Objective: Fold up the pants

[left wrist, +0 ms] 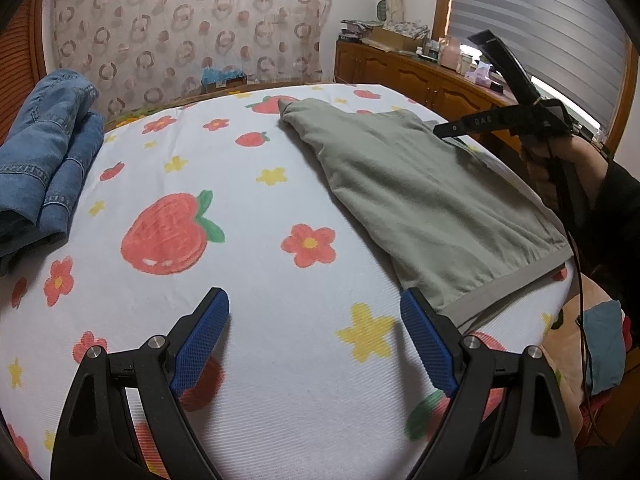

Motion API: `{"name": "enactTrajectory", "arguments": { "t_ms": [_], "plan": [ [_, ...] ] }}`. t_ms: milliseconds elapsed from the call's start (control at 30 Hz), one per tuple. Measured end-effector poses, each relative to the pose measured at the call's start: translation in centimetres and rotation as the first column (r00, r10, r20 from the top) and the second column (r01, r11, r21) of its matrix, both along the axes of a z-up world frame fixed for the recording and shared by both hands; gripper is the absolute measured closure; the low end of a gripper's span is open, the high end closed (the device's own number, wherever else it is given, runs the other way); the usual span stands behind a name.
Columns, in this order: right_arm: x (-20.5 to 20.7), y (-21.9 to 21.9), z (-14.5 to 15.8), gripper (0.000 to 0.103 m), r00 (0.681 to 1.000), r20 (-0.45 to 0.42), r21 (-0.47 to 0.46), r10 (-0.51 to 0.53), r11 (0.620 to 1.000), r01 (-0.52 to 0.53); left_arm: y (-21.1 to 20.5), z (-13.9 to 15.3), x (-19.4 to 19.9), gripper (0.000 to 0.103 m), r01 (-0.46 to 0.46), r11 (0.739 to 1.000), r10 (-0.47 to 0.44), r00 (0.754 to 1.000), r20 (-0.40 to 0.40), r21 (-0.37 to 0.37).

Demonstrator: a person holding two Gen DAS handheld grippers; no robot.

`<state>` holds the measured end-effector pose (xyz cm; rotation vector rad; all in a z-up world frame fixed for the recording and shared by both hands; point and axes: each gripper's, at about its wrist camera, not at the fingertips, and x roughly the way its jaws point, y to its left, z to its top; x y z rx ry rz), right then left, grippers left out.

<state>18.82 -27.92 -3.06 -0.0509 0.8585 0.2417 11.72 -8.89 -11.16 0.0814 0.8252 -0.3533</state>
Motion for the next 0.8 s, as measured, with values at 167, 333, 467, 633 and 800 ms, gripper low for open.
{"name": "enactTrajectory", "arguments": {
  "t_ms": [167,333,467,633,800],
  "plan": [
    [0.2,0.4,-0.1,0.077,1.0,0.01,-0.008,0.001,1.0,-0.001,0.0,-0.1,0.0,0.015,0.0,1.0,0.0,1.0,-0.003,0.001],
    [-1.0,1.4,0.3,0.1,0.997,0.073,-0.069,0.029,0.997,-0.024,-0.1,-0.1,-0.2,0.015,0.001,1.0,-0.001,1.0,-0.002,-0.001],
    [-2.0,1.0,1.1,0.1,0.994,0.111,-0.088,0.007,0.996,0.003,-0.1,0.0,-0.4,0.015,0.004,1.0,-0.004,1.0,0.004,-0.001],
    [-2.0,0.4,0.8,0.1,0.992,0.117,-0.146,-0.054,0.987,0.071,-0.2,0.1,-0.4,0.015,0.009,1.0,-0.009,1.0,0.008,-0.002],
    [-2.3,0.2,0.7,0.1,0.993,0.1,-0.139,-0.068,0.987,0.081,-0.2,0.1,-0.5,0.015,0.009,1.0,-0.009,1.0,0.006,0.002]
  ]
}}
